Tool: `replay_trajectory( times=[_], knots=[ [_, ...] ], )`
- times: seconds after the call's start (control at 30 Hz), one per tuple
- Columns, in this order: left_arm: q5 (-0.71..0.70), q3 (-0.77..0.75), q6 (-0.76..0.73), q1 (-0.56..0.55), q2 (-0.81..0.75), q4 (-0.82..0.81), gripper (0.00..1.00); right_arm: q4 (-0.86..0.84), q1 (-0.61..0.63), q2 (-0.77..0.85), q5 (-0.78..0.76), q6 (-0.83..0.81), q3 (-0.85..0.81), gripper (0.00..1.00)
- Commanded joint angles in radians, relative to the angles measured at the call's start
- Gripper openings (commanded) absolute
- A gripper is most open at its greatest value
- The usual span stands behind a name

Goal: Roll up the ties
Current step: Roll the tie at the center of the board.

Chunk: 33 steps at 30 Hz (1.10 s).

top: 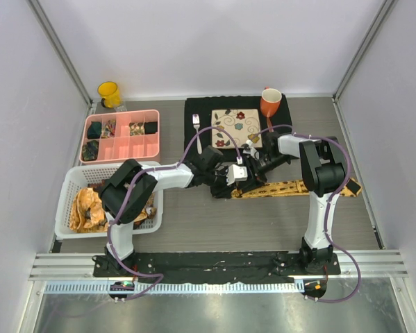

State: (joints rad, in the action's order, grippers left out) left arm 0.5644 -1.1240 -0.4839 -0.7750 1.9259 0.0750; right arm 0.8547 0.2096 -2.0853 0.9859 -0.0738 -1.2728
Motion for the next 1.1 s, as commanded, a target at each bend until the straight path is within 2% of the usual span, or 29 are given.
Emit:
replay_trajectory(
  times=[0.0, 0.1, 0.13, 0.27, 0.3, 0.4, 0.43, 0.53, 0.7, 0.73, 0.87, 1.0, 1.07],
  knots=[
    [-0.026, -0.008, -0.016, 0.002, 0.022, 0.088, 0.13, 0.007, 0.011, 0.018, 0.020, -0.007, -0.034, 0.41],
    [-0.026, -0.010, -0.015, 0.002, 0.025, 0.089, 0.13, 0.000, 0.019, -0.005, 0.013, -0.014, -0.028, 0.33],
    [-0.026, -0.011, -0.015, 0.000, 0.025, 0.091, 0.13, -0.002, 0.019, -0.018, 0.002, -0.017, -0.028, 0.24],
    [-0.014, -0.007, -0.013, 0.000, 0.018, 0.085, 0.18, -0.008, 0.016, -0.042, -0.119, -0.026, -0.023, 0.01],
    [-0.009, 0.003, -0.012, 0.002, 0.009, 0.078, 0.20, -0.019, 0.014, -0.048, -0.142, -0.021, -0.019, 0.01],
    [-0.008, 0.029, 0.024, 0.011, -0.013, 0.020, 0.42, -0.039, 0.010, -0.059, -0.226, -0.008, -0.010, 0.01],
    [0.012, 0.045, 0.050, 0.020, -0.034, -0.060, 0.50, -0.042, 0.010, -0.061, -0.242, -0.006, -0.008, 0.01],
    [0.029, 0.098, 0.116, 0.039, -0.062, -0.202, 0.63, -0.052, 0.010, -0.068, -0.303, 0.005, 0.004, 0.01],
    [0.083, 0.130, 0.133, 0.042, -0.058, -0.299, 0.68, -0.051, 0.011, -0.085, -0.397, 0.000, 0.006, 0.01],
    [0.097, 0.133, 0.137, 0.040, -0.051, -0.332, 0.71, -0.049, 0.010, -0.088, -0.401, 0.000, 0.004, 0.01],
    [0.132, 0.112, 0.163, 0.033, -0.013, -0.382, 0.73, -0.046, 0.022, -0.099, -0.401, -0.003, -0.005, 0.01],
    [0.144, 0.086, 0.174, 0.013, 0.028, -0.417, 0.73, -0.046, 0.028, -0.114, -0.383, 0.000, -0.011, 0.01],
    [0.144, 0.076, 0.174, 0.008, 0.041, -0.422, 0.69, -0.046, 0.033, -0.116, -0.372, -0.001, -0.011, 0.01]
  ],
)
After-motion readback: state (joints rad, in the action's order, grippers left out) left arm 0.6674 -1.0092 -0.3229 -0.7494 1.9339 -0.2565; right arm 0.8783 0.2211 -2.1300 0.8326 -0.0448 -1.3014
